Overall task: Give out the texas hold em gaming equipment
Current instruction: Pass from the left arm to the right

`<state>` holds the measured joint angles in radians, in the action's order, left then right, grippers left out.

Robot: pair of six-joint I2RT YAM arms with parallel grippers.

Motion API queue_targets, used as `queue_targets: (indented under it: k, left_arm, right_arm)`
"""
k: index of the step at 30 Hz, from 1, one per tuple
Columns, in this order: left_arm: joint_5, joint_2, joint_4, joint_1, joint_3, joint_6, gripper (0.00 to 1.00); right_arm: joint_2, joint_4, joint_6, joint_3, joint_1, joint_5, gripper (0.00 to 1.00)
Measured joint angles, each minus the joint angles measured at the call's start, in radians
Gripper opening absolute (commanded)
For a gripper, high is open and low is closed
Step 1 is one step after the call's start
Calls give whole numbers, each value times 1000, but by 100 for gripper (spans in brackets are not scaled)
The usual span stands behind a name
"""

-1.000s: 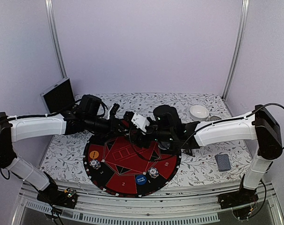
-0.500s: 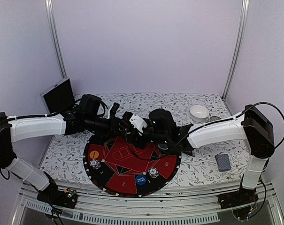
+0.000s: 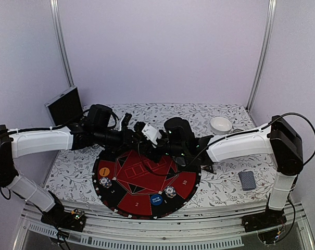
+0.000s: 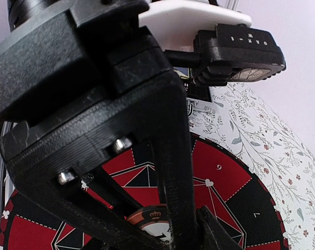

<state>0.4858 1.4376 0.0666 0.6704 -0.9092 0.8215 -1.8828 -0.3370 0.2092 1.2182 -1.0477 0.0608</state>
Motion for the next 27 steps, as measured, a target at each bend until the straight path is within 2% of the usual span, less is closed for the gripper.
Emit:
queue_targets:
  k: [5, 7, 9, 13, 19, 27]
  left_arm:
    - [-2, 0, -2, 0, 0, 2, 0]
    - [-2, 0, -2, 0, 0, 2, 0]
    - [-1, 0, -2, 0, 1, 2, 8]
    - [2, 0, -20, 0, 17, 6, 19]
    - [18, 15, -113, -7, 108, 44, 25]
    - [113, 153, -231, -1, 177, 37, 38]
  right_arm:
    - [0, 0, 11, 0, 0, 1, 21]
    - [0, 0, 13, 0, 0, 1, 12]
    - [0, 1, 13, 0, 1, 1, 4]
    - [0, 14, 16, 0, 1, 8, 2]
    - [-32, 58, 11, 0, -2, 46, 2]
    - [-68, 149, -26, -43, -3, 101, 2]
